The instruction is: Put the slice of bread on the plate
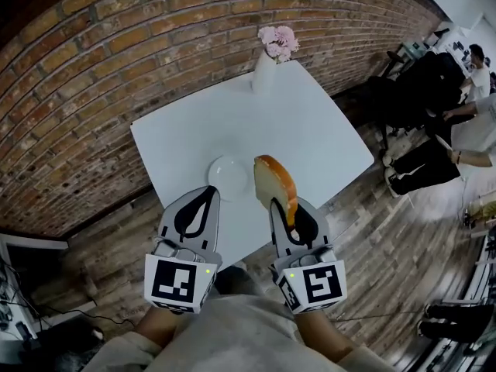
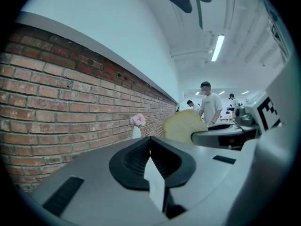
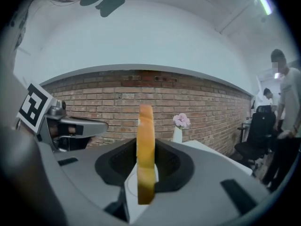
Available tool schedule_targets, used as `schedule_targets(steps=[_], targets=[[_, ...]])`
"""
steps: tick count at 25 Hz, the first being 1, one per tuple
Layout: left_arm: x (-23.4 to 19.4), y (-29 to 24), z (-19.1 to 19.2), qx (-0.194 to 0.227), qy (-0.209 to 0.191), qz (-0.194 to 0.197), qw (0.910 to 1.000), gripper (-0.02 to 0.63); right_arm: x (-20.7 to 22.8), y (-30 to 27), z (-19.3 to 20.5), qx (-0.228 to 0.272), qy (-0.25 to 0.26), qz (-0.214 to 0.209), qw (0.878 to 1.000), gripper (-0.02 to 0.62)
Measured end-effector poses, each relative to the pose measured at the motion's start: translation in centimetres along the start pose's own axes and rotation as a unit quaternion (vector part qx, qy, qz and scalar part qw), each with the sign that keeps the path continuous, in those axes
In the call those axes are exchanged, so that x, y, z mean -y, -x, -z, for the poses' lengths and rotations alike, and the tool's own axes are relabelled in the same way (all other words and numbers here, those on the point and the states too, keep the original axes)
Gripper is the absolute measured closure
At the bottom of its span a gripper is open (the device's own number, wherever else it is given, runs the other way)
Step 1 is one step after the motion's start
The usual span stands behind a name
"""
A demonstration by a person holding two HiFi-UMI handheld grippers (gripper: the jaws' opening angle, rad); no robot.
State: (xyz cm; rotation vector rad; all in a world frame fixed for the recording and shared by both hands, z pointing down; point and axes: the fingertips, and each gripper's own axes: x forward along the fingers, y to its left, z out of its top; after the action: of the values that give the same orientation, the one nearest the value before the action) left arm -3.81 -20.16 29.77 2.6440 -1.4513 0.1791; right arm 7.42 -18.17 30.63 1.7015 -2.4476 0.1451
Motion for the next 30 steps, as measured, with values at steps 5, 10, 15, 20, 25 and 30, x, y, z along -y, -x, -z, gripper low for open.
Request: schedule_targets(steps=[5, 10, 15, 20, 25, 30], targets=[[-0.9, -1.4, 1.9, -0.017, 0.002, -0.015, 0.9997, 0.595, 0.4, -2.9, 2.7, -0.028, -0.013, -0.042, 0.999, 0.499], [-1.7, -2.4, 4.0, -0.035, 0.009, -0.031, 0.9988, 0.595, 0.5, -5.8, 6.2, -0.062, -0.023, -0.075, 0.995, 0.499], [-2.8, -3.4, 5.5, -0.047, 0.018, -0.049, 0.9975, 0.595, -0.2, -9.1, 9.4, -0.104, -0.029, -0.115, 0.987, 0.499], [-4.0, -4.1, 6.2, -0.058, 0.025, -0.069, 0.9957, 0.595, -0.9, -11.6, 11.9, -0.141, -0.031, -0.145, 0.979, 0.499], [-5.2, -4.9, 6.8, -0.065, 0.030, -0.077, 0.9944, 0.595, -1.7, -13.2, 13.6, -0.170, -0.042, -0.164, 0.971, 0.499], [-5.8, -5.9, 7.3, -0.075, 0.029, -0.078, 0.9937, 0.595, -2.2, -14.3, 15.2, -0.200, -0.043, -0.179, 0.962, 0.499]])
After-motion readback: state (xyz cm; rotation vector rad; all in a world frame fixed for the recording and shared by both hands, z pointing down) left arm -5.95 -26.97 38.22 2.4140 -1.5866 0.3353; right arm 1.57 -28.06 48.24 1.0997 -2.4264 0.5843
